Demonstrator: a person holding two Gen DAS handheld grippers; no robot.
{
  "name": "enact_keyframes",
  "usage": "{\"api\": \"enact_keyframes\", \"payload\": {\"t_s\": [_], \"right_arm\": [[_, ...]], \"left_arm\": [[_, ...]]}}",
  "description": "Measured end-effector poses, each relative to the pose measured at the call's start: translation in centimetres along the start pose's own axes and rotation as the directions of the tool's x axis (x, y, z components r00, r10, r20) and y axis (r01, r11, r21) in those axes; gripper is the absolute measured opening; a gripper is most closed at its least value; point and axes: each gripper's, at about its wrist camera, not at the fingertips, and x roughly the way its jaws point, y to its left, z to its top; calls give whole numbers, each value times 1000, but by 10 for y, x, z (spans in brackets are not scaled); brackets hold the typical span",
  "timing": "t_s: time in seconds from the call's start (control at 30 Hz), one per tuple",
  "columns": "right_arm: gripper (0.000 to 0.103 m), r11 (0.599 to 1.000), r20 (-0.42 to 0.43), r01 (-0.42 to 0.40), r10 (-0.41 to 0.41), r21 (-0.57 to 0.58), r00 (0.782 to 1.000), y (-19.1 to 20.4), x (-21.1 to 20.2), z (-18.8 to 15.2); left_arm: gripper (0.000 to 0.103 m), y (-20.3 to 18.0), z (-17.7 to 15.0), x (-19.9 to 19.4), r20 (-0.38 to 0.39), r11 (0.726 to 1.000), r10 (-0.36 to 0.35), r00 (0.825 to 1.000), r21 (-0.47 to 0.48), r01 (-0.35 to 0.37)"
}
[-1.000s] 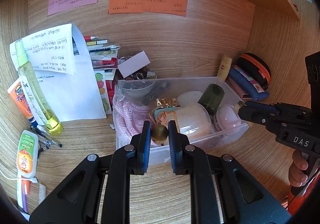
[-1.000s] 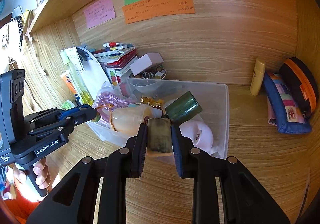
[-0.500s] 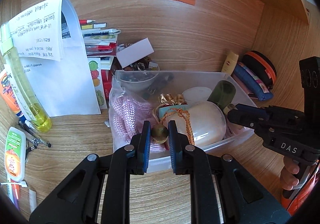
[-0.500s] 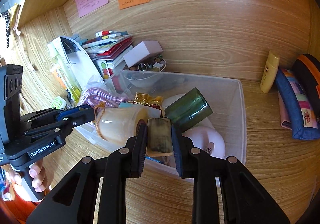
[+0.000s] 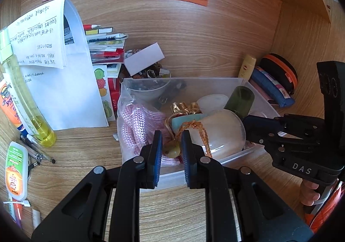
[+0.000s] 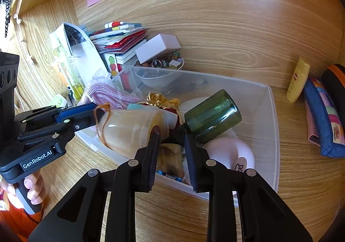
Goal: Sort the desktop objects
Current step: 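Lift the beads and beige block over the clear box and lower them, then open both grippers to release the beads and block into the box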
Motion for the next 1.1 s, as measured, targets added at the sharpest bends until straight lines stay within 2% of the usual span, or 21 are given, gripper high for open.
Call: {"api": "enact_keyframes", "payload": {"t_s": [0.17, 0.23, 0.27, 0.43, 0.7, 1.0, 1.1], "right_arm": [[27, 1000, 9, 6, -6, 6, 1000, -1, -3, 2], [30, 1000, 18, 17, -17, 7, 1000, 0, -8, 3], [32, 1000, 24, 24, -24, 6, 999, 0, -10, 3], [55, 999, 71, 37, -37, 1, 997, 4, -30, 1], [79, 994, 131, 103, -100, -21, 986, 16, -59, -6], [82, 990, 141, 139, -136, -9, 981, 21, -82, -24], [83, 989, 147, 147, -145, 2, 978, 19, -90, -30]], "left_arm": [[22, -1, 1, -6, 7, 1000, -8, 1000, -10, 8], [35, -3, 0, -11, 16, 1000, -24, 1000, -6, 24], [37, -5, 0, -14, 26, 1000, -20, 999, 1, 20], [51, -16, -4, -26, 55, 999, 19, 998, 36, -21], [78, -17, -12, -48, 90, 999, 49, 995, 16, -51], [97, -28, -26, -67, 100, 995, 96, 990, 19, -98], [98, -32, -32, -71, 96, 993, 115, 989, 18, -117]]}}
